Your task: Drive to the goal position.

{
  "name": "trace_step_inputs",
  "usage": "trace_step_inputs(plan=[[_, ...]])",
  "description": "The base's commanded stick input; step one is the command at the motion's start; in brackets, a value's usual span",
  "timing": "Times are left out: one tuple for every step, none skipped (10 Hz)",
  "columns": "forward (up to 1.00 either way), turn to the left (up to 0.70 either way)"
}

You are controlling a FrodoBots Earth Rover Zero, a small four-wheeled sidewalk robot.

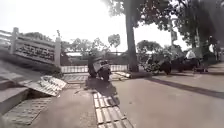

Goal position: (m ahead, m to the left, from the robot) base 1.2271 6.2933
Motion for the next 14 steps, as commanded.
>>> trace_step_inputs(plan=[[0.70,0.14],[0.70,0.14],[0.70,0.14],[0.70,0.14],[0.70,0.14],[0.70,0.14],[0.70,0.14],[0.70,0.14],[0.70,0.14],[0.70,0.14],[0.70,0.14],[0.70,0.14],[0.70,0.14],[0.70,0.14]])
